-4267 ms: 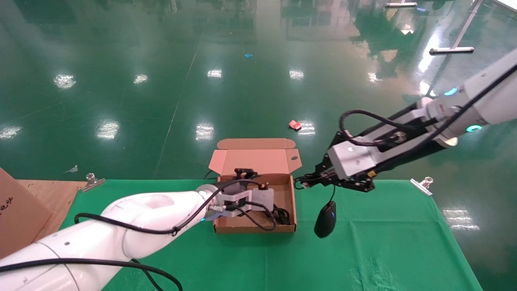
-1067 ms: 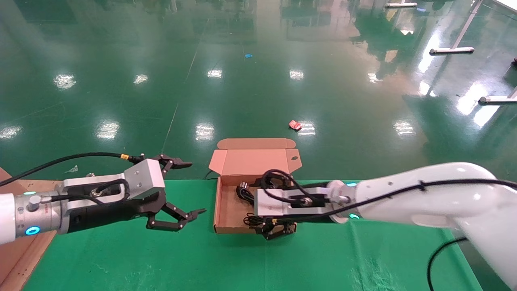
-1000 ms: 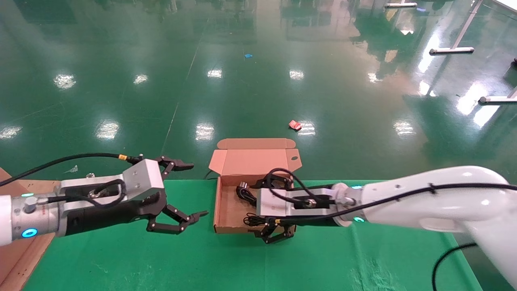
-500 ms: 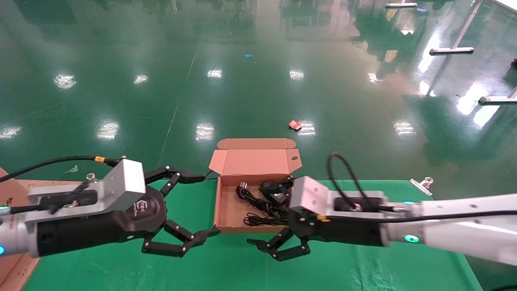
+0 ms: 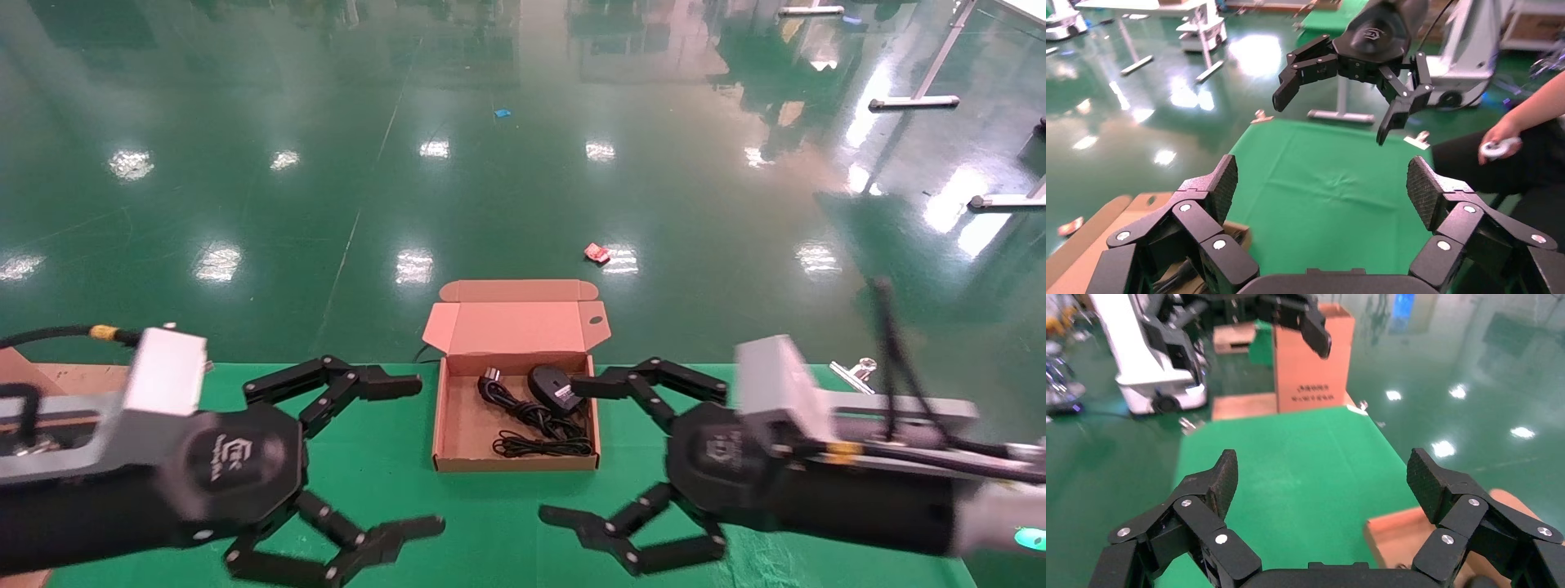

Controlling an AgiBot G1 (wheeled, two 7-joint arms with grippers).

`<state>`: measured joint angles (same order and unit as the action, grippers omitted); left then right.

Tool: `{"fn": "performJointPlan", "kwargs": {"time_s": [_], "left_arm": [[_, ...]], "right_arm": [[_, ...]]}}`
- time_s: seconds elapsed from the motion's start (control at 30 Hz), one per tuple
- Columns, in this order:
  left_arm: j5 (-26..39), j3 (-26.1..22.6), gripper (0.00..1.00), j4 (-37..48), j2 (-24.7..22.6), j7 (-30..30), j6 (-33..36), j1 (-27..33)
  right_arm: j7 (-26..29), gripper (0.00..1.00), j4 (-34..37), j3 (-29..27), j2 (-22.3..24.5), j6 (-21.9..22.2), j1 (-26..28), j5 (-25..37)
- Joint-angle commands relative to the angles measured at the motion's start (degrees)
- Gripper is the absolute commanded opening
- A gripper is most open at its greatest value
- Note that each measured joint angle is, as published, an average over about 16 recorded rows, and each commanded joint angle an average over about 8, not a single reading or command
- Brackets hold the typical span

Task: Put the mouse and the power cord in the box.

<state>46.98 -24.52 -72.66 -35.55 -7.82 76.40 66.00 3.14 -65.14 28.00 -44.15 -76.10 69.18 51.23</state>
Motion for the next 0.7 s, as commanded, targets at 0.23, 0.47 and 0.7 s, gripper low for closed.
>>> {"fn": "performJointPlan", "kwargs": {"time_s": [0.23,0.47,0.7], "left_arm": [[-3.88,6.43,1.0,-0.69,0.4,-2.22,7.03,-3.35],[-5.39,8.99,1.0,-0.93,0.54,-2.95,9.84,-4.63],[-5.63,9.24,1.0,-0.95,0.56,-2.97,10.1,-4.77]], "right_arm": [[4.89,1.0,-5.42,-7.7,5.87,-6.16,-4.9,-6.02],[7.85,1.0,-8.93,-12.7,9.66,-10.15,-8.06,-9.94],[8.19,1.0,-9.63,-13.66,10.37,-10.93,-8.75,-10.76]]}}
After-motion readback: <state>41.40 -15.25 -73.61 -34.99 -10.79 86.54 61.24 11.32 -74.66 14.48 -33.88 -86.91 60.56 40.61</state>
